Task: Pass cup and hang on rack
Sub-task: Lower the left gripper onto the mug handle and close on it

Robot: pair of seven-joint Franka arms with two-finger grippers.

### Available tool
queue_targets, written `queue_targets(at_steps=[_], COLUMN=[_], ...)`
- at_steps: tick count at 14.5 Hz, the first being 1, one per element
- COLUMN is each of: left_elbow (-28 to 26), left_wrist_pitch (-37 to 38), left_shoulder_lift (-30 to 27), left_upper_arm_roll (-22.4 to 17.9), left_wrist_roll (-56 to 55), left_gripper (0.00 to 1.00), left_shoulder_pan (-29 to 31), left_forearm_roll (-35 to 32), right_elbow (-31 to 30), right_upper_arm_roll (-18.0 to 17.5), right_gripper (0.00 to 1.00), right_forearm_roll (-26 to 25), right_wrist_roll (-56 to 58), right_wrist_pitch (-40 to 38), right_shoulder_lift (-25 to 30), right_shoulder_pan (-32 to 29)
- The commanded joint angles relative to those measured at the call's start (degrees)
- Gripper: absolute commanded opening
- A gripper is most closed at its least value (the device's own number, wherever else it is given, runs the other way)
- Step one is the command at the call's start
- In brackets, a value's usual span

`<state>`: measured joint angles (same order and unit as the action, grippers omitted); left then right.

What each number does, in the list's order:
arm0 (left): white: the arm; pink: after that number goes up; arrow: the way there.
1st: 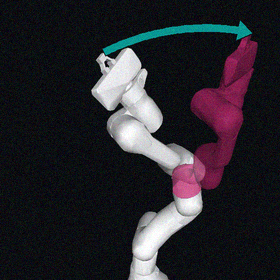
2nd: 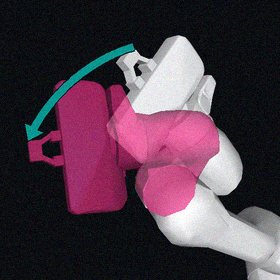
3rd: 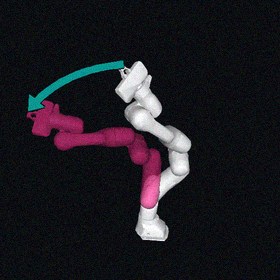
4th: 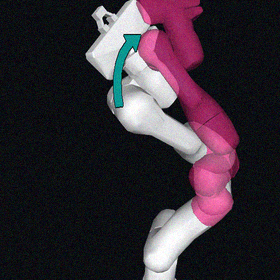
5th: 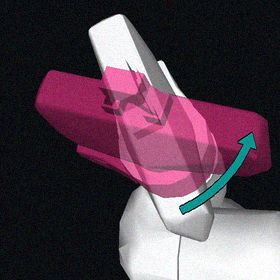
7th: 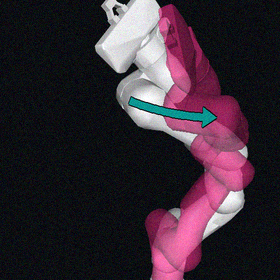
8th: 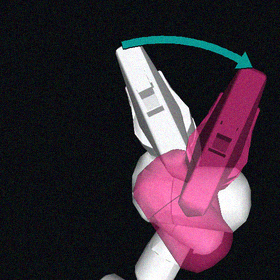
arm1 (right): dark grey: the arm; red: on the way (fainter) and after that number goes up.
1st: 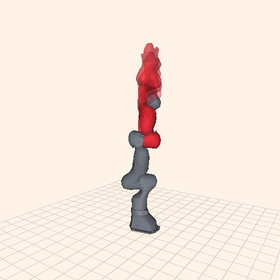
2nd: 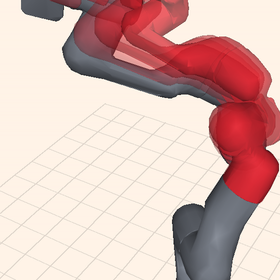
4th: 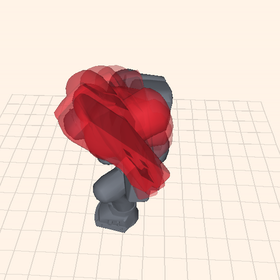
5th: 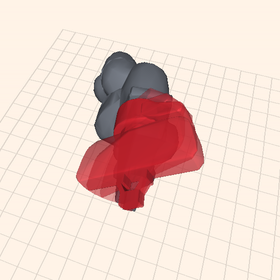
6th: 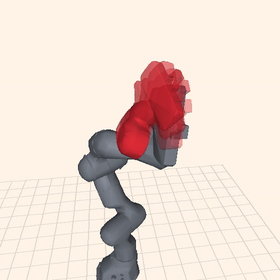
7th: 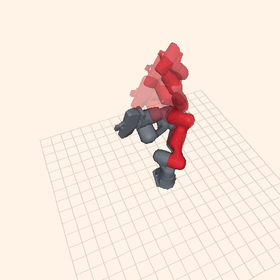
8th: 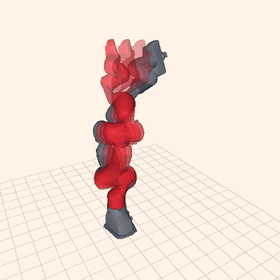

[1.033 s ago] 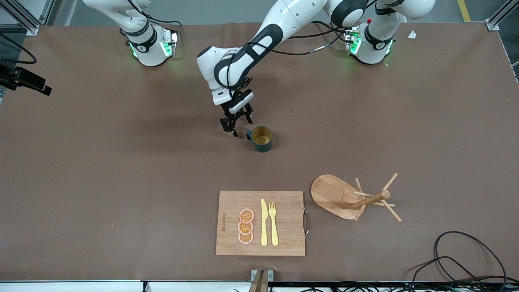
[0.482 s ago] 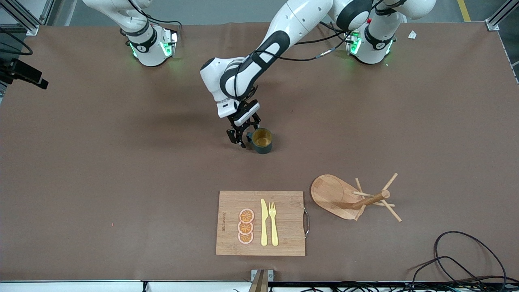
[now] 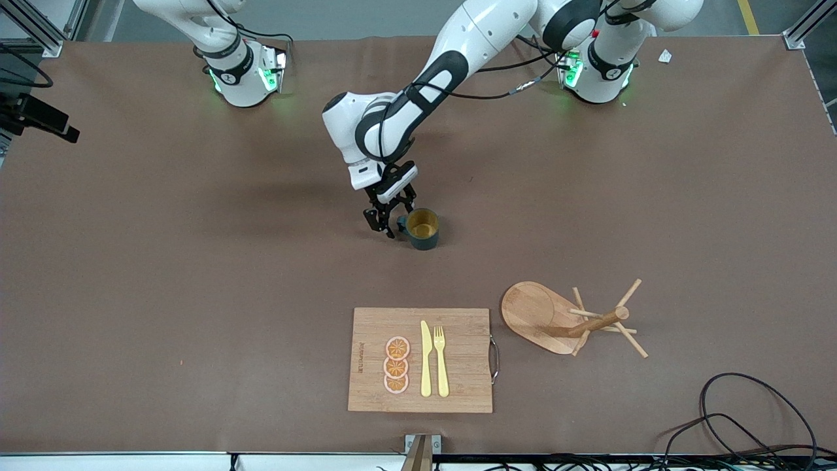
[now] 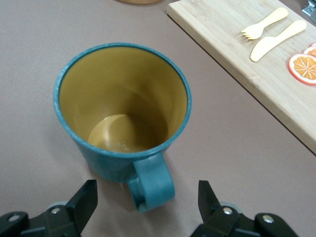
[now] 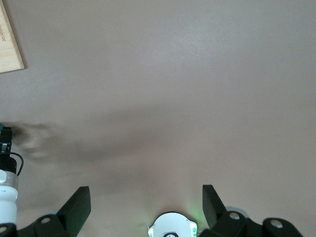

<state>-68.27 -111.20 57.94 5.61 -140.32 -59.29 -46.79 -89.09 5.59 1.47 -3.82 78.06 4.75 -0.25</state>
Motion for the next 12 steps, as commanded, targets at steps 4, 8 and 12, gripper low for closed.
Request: queue_targets(at_steps=[4,8,12], left_elbow=[0.6,0.6,0.9], left_wrist_pitch=[-0.3,-0.4,-0.5], left_shoulder_lift=[1.2,1.0,-2.0], left_upper_arm_roll=[-0.4,-0.3,0.6], left_wrist_roll=[-0.6,-1.4,5.8], left_gripper=[0.57,0.00,0.00], left_shoulder_pan=[0.6,0.6,3.6], left_forearm_roll=[1.0,1.1,8.6], right_elbow=[-0.7,-0.5,0.1], right_upper_arm_roll=[-0.4,-0.5,-0.4], right_gripper=[1.00,1.00,1.00], right_forearm_roll=[0.1,0.1,-0.1], right_wrist_roll=[3.0,3.0,4.0], right_wrist_pitch=[-0.6,-0.8,-0.9], right_shoulder_lift=[1.6,1.7,1.6], right_shoulder_pan=[-0.5,-0.5,-0.5])
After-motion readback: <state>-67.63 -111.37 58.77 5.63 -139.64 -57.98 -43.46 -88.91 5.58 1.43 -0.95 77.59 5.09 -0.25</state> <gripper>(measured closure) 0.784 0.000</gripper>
